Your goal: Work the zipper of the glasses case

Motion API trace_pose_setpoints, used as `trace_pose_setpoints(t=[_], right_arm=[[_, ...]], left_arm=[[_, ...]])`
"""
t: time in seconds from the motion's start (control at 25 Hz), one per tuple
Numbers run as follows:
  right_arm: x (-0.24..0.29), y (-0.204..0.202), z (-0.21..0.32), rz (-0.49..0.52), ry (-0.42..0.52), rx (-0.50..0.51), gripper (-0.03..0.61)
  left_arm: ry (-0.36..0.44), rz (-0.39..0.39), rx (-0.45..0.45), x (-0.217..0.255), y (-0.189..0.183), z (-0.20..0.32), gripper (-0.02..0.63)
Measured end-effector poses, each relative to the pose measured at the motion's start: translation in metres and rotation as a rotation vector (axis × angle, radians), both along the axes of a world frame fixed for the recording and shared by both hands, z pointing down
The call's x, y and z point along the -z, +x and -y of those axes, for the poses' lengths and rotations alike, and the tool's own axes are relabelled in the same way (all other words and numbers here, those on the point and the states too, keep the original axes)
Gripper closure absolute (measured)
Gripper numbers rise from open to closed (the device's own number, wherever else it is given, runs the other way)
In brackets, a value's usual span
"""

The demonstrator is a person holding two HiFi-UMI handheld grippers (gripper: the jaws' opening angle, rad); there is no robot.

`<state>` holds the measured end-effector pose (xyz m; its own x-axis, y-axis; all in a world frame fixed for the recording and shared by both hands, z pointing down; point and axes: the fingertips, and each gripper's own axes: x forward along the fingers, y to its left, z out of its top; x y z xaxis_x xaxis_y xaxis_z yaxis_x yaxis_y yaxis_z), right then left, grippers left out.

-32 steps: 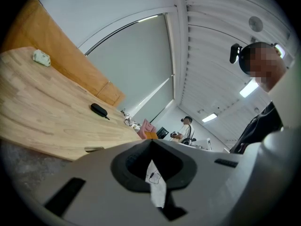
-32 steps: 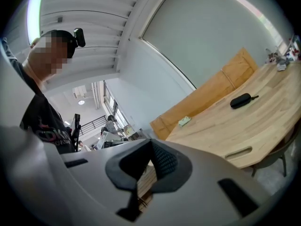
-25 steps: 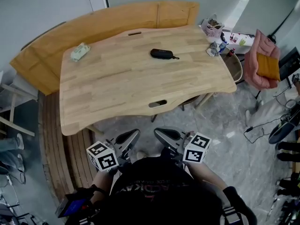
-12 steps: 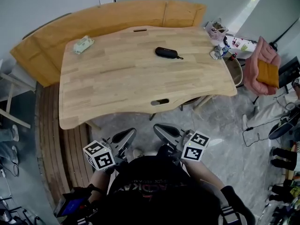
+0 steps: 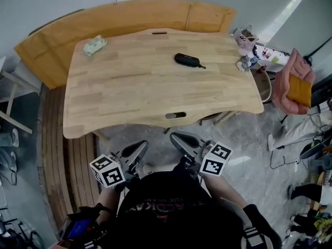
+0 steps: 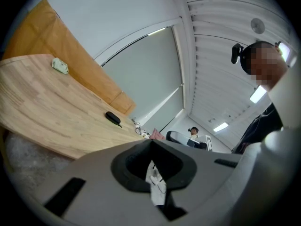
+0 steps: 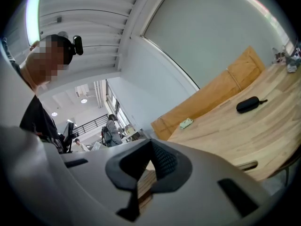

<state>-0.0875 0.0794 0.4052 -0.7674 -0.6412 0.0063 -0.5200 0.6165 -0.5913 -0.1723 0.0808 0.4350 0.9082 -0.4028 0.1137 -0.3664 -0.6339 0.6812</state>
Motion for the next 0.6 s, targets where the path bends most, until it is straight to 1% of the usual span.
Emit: trace_pose_setpoints(t=[0.16, 0.36, 0.52, 0.6], right_arm=[[-0.007, 0.030, 0.016, -0.005, -0.016, 0.005, 0.565], [-0.009, 0.074, 0.044, -0.037, -0.033, 0.046, 0.565], [-0.012, 0.106, 0.074, -0.084, -0.018, 0.070, 0.565], [-0.015, 0.122, 0.089, -0.108, -0.006, 0.064, 0.565]], left_arm=[[-0.004, 0.002, 0.025, -0.003, 0.023, 0.012, 0.604], [-0.005, -0.002, 0.065, 0.003, 0.065, 0.036, 0.604], [-0.014, 0.011, 0.086, 0.005, 0.090, 0.053, 0.604], [-0.022, 0.022, 0.094, 0.003, 0.100, 0.059, 0.604]])
